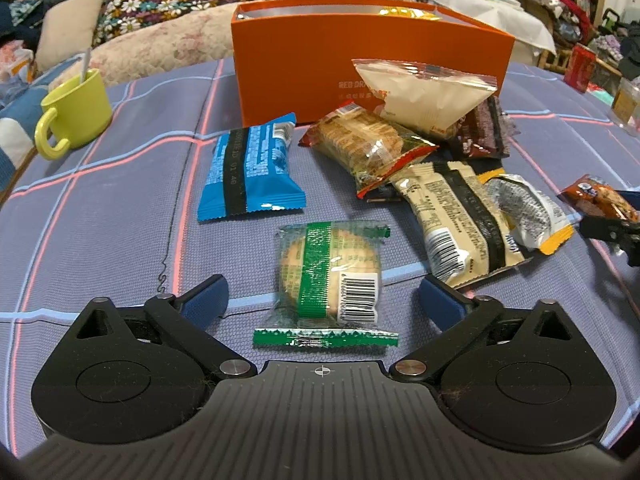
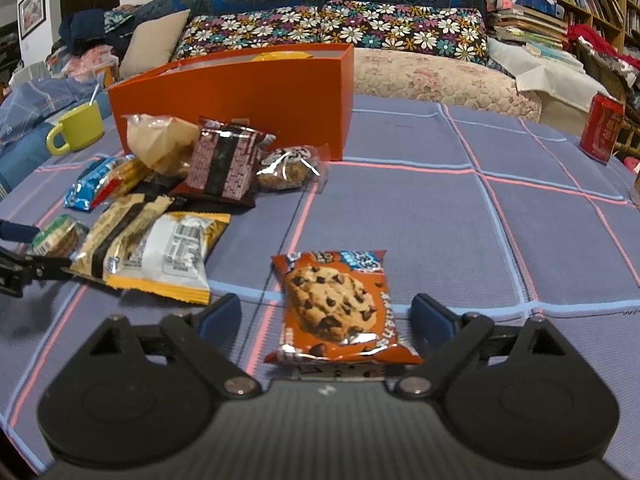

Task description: Organize snacks

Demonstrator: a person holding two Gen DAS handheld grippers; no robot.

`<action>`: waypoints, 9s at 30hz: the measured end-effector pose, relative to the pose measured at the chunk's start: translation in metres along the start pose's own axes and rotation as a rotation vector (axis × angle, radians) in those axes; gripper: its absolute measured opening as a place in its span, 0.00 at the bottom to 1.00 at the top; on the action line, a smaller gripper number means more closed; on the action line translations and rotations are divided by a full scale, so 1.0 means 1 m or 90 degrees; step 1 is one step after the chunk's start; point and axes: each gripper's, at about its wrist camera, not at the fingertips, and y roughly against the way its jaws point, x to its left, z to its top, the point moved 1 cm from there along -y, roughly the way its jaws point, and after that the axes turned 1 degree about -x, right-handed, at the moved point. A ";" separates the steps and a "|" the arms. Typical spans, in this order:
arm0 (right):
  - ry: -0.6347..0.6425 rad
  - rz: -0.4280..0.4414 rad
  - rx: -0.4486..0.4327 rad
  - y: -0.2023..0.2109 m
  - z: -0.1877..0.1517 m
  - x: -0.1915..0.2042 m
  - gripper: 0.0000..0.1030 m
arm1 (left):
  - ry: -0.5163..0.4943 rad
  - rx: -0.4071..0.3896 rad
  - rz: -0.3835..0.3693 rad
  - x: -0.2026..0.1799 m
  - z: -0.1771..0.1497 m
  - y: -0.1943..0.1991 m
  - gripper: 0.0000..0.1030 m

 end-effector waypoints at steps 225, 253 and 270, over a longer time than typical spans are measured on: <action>0.064 0.088 -0.002 0.016 -0.010 0.023 0.64 | -0.028 -0.003 -0.036 -0.003 -0.002 0.015 0.16; -0.007 0.111 -0.197 -0.116 0.210 0.030 0.56 | 0.111 -0.175 -0.043 0.016 0.244 -0.054 0.21; -0.007 0.068 -0.240 -0.053 0.197 0.033 0.92 | 0.056 -0.223 -0.007 -0.003 0.202 0.017 0.66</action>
